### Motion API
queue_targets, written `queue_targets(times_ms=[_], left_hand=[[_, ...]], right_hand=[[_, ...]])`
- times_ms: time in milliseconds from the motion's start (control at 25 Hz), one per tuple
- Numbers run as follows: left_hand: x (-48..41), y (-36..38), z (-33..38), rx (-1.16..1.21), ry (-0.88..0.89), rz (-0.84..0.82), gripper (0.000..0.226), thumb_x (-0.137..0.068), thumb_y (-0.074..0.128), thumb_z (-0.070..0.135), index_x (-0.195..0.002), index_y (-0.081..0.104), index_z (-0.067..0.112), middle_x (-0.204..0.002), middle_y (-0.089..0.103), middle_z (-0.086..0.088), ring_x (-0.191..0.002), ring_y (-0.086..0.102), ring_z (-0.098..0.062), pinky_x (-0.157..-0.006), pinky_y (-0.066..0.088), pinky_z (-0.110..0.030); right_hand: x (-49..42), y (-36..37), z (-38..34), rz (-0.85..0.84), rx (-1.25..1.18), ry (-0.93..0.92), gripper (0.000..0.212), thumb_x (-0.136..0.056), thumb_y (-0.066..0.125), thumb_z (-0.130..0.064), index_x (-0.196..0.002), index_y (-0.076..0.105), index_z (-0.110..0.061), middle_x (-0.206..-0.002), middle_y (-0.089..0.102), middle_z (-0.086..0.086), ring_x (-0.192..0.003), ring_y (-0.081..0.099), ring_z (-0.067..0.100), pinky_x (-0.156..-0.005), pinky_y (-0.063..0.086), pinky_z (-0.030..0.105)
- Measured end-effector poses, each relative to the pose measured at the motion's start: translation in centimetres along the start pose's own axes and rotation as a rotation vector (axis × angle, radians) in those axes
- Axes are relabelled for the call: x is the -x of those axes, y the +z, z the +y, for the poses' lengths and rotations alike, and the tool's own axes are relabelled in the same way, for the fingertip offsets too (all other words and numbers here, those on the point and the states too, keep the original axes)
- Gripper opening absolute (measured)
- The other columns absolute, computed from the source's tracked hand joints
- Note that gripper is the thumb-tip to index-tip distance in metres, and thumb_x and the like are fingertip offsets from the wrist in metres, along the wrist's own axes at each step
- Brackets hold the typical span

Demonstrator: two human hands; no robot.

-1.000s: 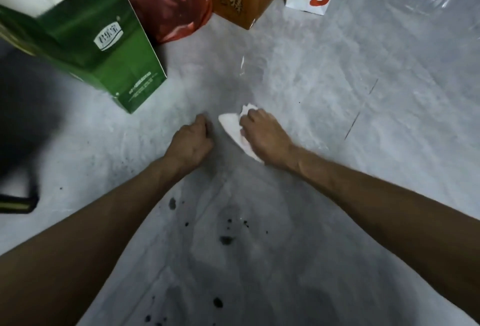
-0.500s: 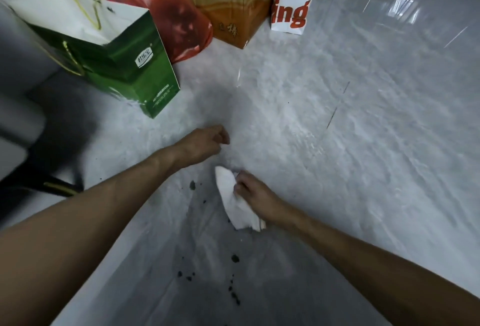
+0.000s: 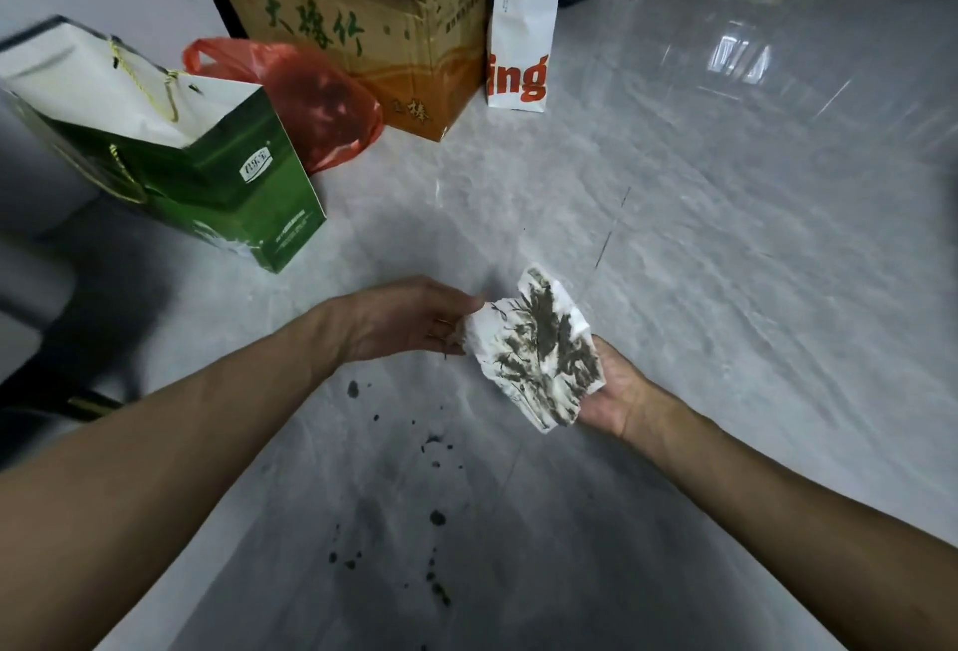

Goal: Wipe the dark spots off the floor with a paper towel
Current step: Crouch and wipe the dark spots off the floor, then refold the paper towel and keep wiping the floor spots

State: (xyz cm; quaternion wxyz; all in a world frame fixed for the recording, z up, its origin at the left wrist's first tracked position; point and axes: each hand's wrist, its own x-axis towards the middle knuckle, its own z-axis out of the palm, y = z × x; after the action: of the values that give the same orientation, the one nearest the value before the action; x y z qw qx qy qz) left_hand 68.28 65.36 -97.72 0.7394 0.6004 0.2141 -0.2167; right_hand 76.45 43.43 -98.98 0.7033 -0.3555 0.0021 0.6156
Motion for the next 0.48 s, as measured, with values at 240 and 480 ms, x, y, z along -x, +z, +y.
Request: queue_targets(times_ms=[240,480], left_hand=[[-1.2,1.2,0.1,0.193,0.032,0.032,0.009,-0.083,0.065,0.005,-0.089,0.07,0.01,-0.096,0.072,-0.013,-0.086,0.07,-0.022,-0.085,0.058,-0.034],[-1.3,0.9,0.3,0.252,0.051,0.07,0.033,-0.087,0.055,0.002,-0.12,0.059,0.004,-0.101,0.071,-0.017,-0.081,0.071,-0.027,-0.085,0.057,-0.041]], right_hand=[[0.1,-1.9,-1.2,0.054,-0.031,-0.007,0.034,-0.084,0.053,-0.008,-0.115,0.065,-0.001,-0.115,0.067,0.02,-0.1,0.068,0.031,-0.084,0.056,0.043],[0.9,-3.7,-5.0,0.064,0.134,-0.029,0.048,-0.094,0.05,-0.036,-0.125,0.057,0.0,-0.116,0.066,0.019,-0.104,0.066,0.03,-0.097,0.049,0.043]])
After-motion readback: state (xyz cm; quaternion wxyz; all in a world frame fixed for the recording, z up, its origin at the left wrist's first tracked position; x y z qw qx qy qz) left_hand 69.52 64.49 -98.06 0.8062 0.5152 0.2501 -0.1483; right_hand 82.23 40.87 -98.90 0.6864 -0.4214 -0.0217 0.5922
